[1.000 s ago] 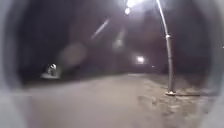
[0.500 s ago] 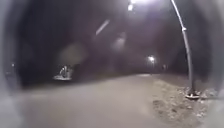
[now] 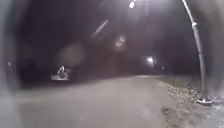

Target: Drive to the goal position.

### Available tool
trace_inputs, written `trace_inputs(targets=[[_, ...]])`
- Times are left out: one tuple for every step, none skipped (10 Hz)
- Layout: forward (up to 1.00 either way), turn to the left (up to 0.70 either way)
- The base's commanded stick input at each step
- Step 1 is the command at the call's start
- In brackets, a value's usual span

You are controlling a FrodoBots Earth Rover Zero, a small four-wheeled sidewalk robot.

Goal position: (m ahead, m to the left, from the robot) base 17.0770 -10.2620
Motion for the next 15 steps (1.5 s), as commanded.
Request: trace_inputs(targets=[[1.0, -0.32], [1.0, 0.0], [1.0, 0.0], [1.0, 0.0], [1.0, 0.0], [1.0, 0.0], [1.0, -0.19], [1.0, -0.35], [1.0, -0.3], [1.0, -0.15], [1.0, 0.0], [1.0, 0.0], [1.0, 0.0], [1.0, 0.0], [1.0, 0.0]])
